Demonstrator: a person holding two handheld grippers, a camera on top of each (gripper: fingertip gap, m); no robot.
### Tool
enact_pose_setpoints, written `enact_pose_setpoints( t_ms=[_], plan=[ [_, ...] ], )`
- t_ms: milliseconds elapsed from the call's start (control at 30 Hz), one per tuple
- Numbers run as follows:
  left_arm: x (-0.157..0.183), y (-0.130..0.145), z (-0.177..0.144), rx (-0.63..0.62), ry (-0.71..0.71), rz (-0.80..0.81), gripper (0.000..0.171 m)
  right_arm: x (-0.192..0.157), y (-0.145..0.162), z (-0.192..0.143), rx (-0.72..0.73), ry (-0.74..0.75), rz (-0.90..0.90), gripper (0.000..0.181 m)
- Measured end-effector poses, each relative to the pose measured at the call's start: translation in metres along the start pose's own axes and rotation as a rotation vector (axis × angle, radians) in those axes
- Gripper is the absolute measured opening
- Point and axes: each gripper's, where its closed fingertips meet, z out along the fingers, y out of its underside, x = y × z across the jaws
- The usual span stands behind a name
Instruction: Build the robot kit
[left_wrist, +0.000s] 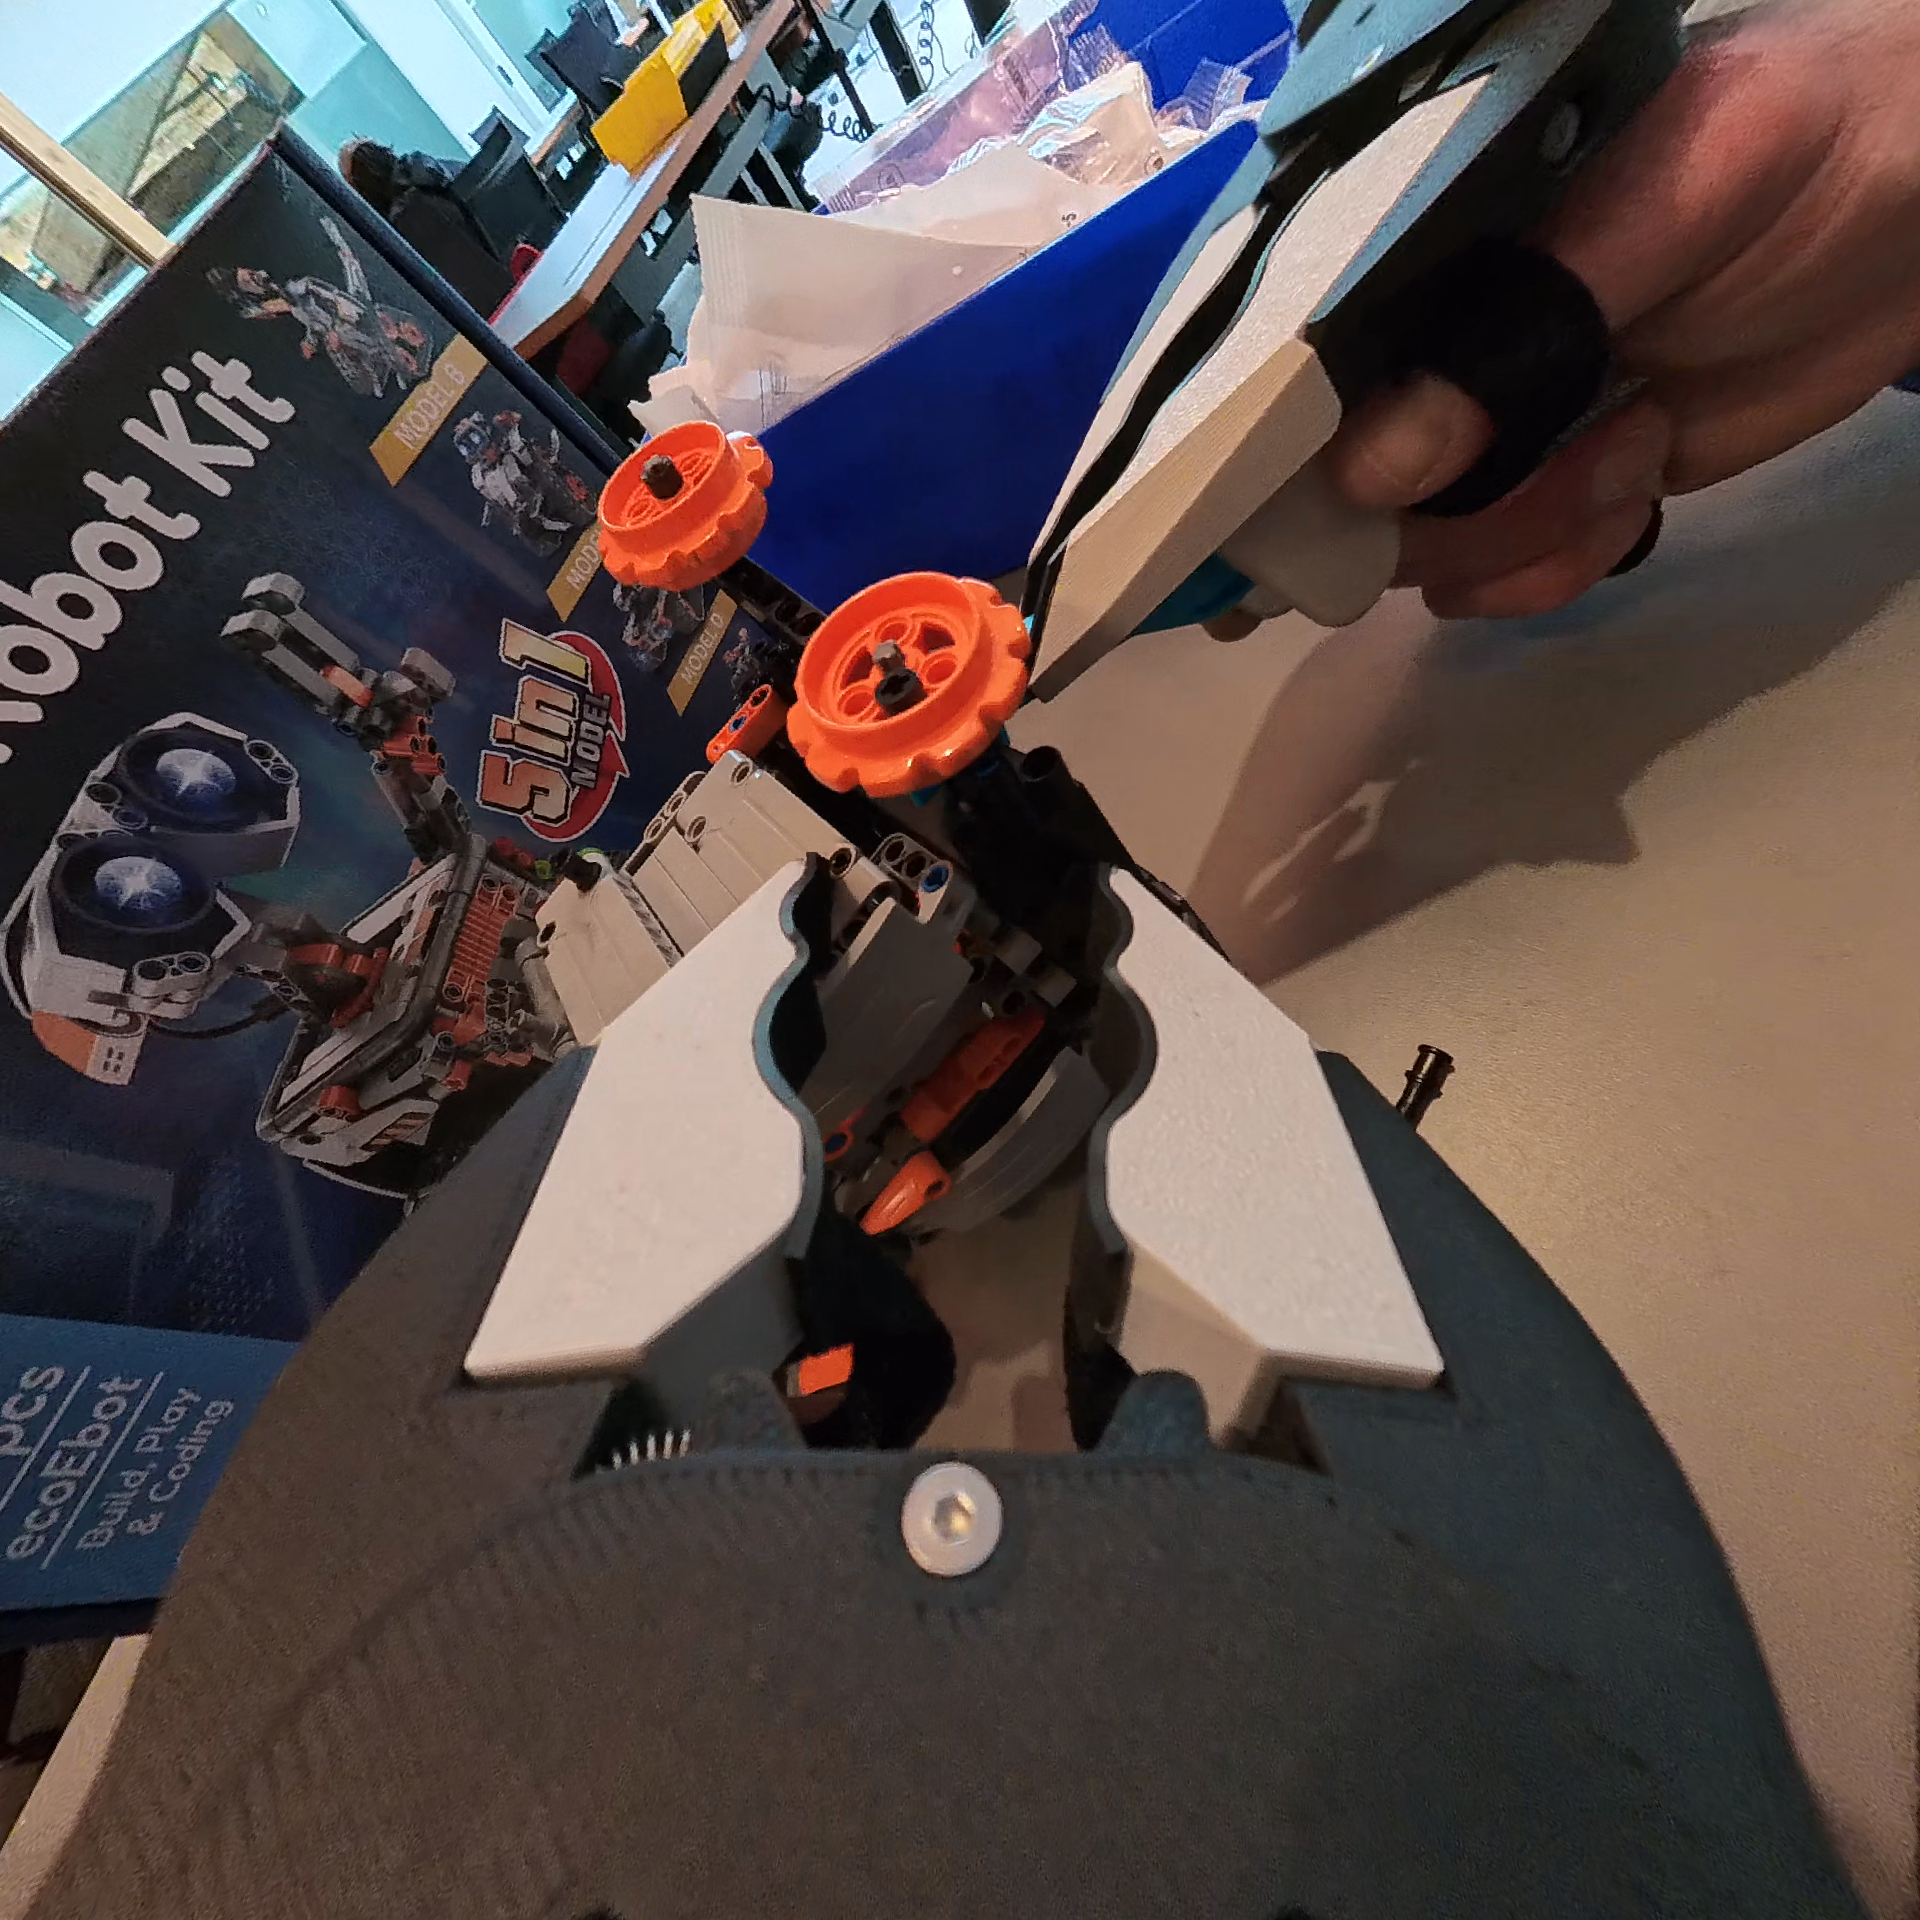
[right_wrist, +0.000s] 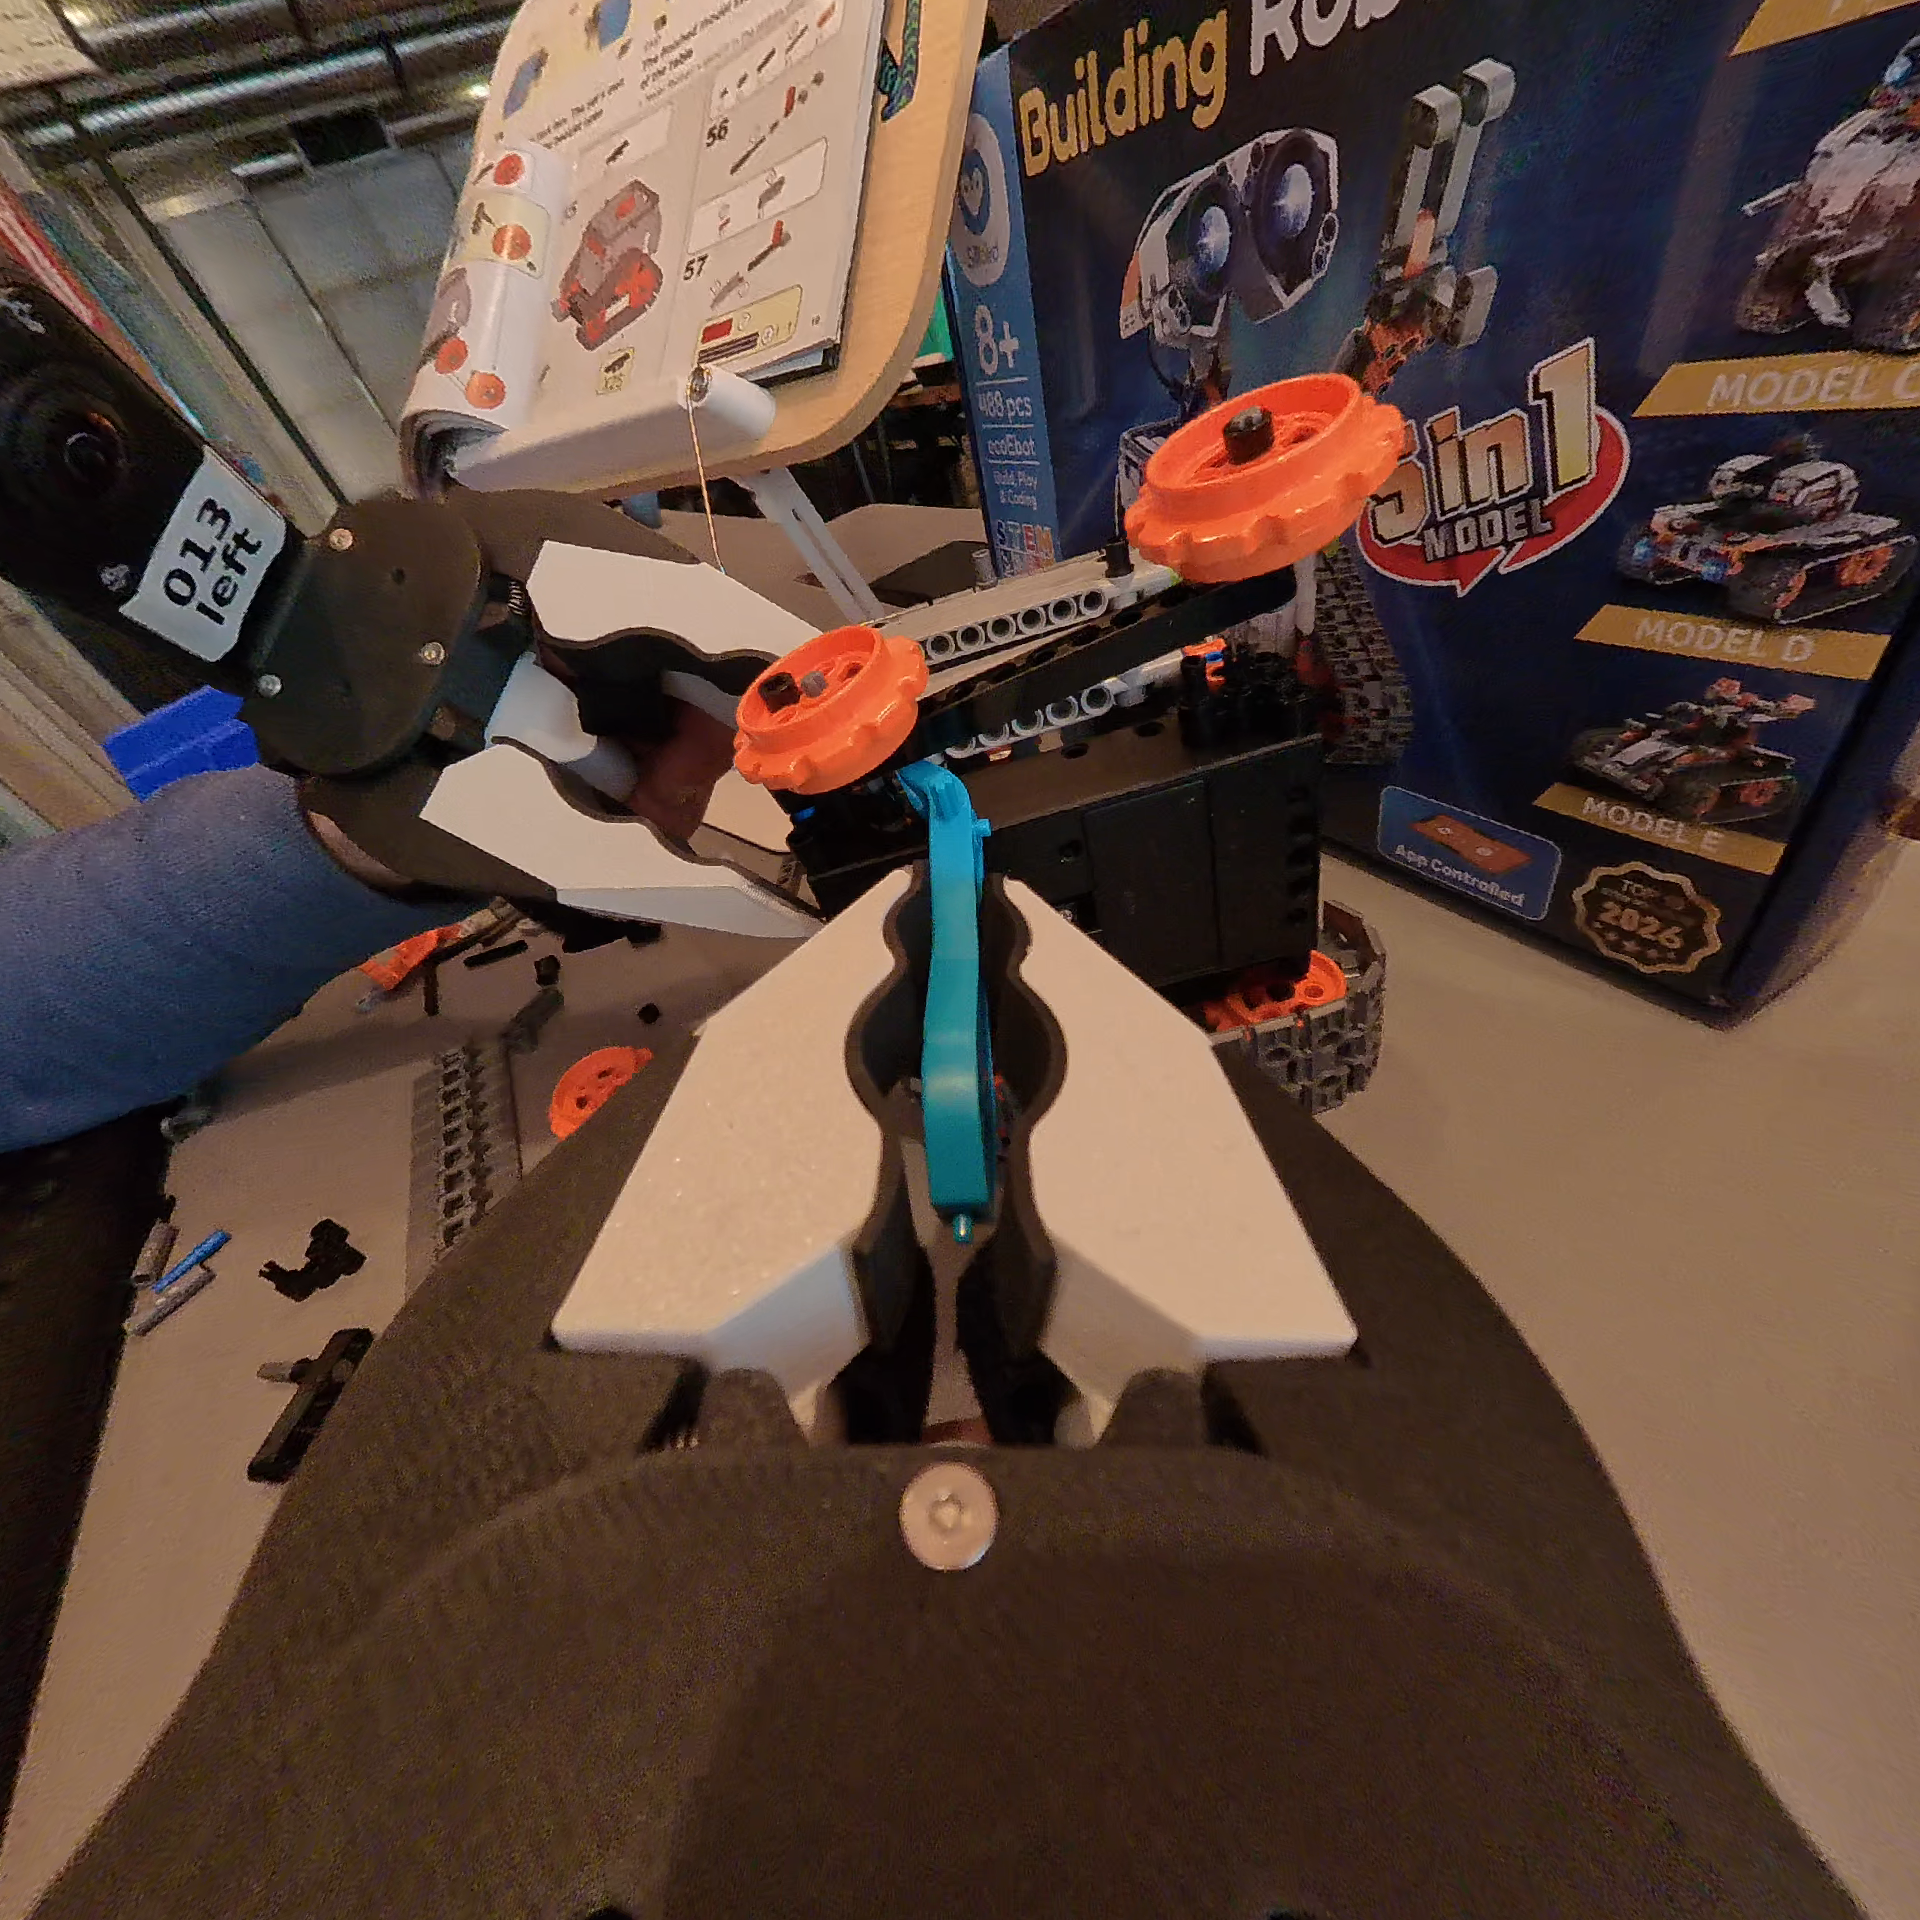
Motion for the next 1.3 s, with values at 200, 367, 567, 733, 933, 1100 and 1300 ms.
enact_pose_setpoints(
  t_ms=[200,367,567,733,933,1100,1300],
  plan=[
    [-0.003,0.001,0.0,0.004,-0.007,-0.01,0.048,0.001,0.0,0.003,0.065,-0.111,0.172,0.008],
    [-0.004,0.001,-0.001,0.009,-0.009,-0.017,0.048,0.002,-0.001,0.005,0.066,-0.135,0.195,0.009],
    [0.005,-0.008,-0.009,0.025,0.033,-0.036,0.039,-0.005,0.001,-0.003,-0.024,-0.121,0.092,0.007],
    [0.026,-0.02,-0.015,0.012,0.095,-0.027,0.039,-0.019,0.007,-0.023,-0.213,-0.117,-0.001,0.006],
    [0.031,-0.015,-0.016,-0.068,0.063,0.072,0.05,-0.025,0.01,-0.034,-0.338,0.007,-0.216,0.005],
    [0.032,-0.015,-0.014,-0.059,0.068,0.063,0.048,-0.024,0.005,-0.041,-0.43,0.179,-0.451,0.005],
    [0.032,-0.015,-0.014,-0.046,0.069,0.056,0.048,-0.029,0.013,-0.032,-0.398,0.175,-0.466,0.006]
  ],
)
